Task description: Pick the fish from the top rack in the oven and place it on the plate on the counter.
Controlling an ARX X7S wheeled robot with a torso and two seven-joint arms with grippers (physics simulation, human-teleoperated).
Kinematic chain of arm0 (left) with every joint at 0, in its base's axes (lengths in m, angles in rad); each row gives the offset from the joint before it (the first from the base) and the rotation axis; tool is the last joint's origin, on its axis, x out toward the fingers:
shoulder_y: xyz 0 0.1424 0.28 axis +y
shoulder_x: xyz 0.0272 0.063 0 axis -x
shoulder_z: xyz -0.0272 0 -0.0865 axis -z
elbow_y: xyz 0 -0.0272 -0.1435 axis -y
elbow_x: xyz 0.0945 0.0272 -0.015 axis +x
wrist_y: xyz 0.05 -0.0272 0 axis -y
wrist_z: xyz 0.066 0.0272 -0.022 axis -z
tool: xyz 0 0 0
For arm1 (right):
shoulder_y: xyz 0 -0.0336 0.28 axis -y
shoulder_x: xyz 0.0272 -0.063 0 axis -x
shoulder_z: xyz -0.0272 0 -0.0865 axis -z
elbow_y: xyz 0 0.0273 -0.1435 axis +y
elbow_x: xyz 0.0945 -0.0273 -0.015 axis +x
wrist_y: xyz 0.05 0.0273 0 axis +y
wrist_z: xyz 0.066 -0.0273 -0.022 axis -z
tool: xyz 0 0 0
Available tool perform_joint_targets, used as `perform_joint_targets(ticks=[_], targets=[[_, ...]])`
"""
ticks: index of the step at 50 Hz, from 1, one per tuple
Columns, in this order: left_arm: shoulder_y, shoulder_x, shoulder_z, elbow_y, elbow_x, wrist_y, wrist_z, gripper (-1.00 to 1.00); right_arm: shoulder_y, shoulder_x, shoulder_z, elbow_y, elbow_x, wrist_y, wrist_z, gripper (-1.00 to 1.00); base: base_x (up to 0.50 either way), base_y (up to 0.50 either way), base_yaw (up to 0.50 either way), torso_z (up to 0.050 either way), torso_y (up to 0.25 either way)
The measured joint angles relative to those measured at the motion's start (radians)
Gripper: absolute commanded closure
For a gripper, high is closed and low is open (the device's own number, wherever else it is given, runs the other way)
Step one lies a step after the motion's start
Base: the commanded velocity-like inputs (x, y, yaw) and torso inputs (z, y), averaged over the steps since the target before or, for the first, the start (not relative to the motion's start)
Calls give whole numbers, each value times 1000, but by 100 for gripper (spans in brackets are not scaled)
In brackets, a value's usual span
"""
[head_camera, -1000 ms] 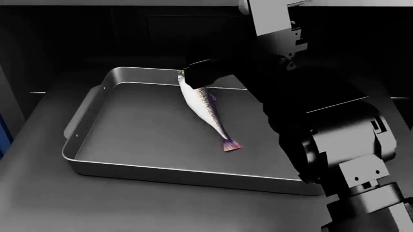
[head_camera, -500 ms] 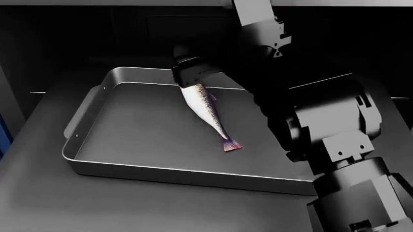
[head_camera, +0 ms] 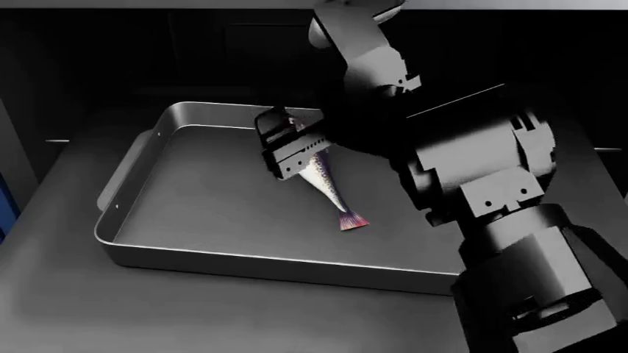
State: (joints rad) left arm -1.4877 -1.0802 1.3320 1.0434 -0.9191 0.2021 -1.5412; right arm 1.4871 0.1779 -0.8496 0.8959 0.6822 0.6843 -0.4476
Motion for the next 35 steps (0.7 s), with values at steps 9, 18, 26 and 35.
perform_joint_targets(ticks=[9, 18, 26, 35], targets=[[-16, -3, 27, 0, 10, 15, -12, -100, 26, -23, -65, 88, -40, -5, -102, -100, 0, 0, 0, 0, 0], [-23, -5, 38, 1, 14, 21, -17, -100, 45, -47, -95, 164, -63, -27, -158, -100, 0, 0, 0, 0, 0], [-36, -16, 59, 1, 20, 36, -20, -100, 47, -53, -98, 188, -63, -28, -172, -100, 0, 0, 0, 0, 0], [-54, -20, 78, 1, 21, 47, -22, -100, 34, -35, -97, 144, -50, 10, -166, -100, 0, 0, 0, 0, 0]])
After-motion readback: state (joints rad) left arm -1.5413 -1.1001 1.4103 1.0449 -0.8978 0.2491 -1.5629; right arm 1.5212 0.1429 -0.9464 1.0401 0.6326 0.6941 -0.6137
